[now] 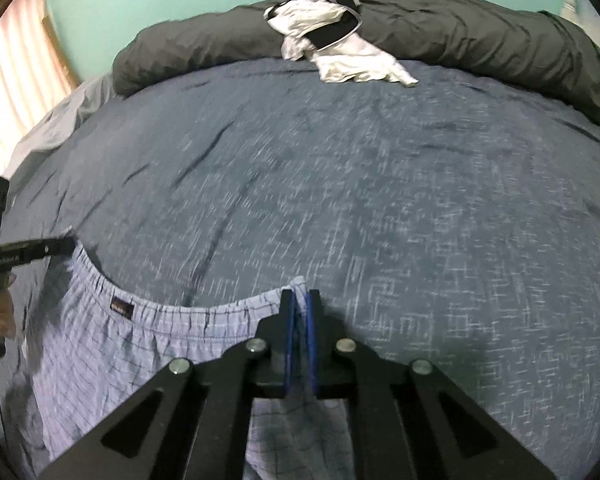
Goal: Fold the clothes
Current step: 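Grasp the waistband with both tools and lift the shorts, then lay the shorts flat on the sheet and open both tools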
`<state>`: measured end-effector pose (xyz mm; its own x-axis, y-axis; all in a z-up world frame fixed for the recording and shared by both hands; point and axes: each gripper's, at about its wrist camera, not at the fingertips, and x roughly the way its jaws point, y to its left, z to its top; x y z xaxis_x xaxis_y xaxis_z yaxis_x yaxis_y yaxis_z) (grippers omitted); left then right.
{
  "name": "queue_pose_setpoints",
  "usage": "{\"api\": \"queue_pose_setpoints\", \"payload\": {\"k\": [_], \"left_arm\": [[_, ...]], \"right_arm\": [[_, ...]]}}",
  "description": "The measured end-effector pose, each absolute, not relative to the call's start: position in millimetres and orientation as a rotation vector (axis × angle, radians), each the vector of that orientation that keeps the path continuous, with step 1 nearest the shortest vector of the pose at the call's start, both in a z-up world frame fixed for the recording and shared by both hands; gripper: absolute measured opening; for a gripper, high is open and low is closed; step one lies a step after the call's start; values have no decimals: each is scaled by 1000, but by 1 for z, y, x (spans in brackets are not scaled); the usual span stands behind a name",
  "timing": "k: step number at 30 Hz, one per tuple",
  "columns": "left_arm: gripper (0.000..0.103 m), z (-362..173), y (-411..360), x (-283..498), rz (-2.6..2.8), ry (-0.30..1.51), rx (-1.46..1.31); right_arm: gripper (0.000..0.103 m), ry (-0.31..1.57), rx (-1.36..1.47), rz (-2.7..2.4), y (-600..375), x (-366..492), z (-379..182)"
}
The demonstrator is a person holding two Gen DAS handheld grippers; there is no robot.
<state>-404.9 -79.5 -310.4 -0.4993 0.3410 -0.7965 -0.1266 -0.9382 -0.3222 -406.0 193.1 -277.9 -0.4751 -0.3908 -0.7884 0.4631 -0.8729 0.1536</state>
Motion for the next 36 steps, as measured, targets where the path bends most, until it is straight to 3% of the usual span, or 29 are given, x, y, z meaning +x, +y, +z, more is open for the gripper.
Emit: {"api": "queue_pose_setpoints", "payload": {"k": [21, 24, 27, 29, 36], "left_arm": [[8, -335, -65, -453, 2481, -232, -1475], [12, -334, -71, -452, 2477, -272, -1471], [21, -321, -85, -446, 2499, -315, -1450], [31, -311, -99, -437, 2516, -340, -1448], [39, -299, -147, -377, 2536, -427, -1477]], "right_arm": [[6, 67, 1363, -2409, 191, -447, -306], [13, 23, 1363, -2422, 199, -449, -303], [13, -15, 1332, -2495, 215, -445, -288], [15, -75, 1305, -2522, 231, -437, -277], [20, -303, 1276, -2528, 271, -371, -258]]}}
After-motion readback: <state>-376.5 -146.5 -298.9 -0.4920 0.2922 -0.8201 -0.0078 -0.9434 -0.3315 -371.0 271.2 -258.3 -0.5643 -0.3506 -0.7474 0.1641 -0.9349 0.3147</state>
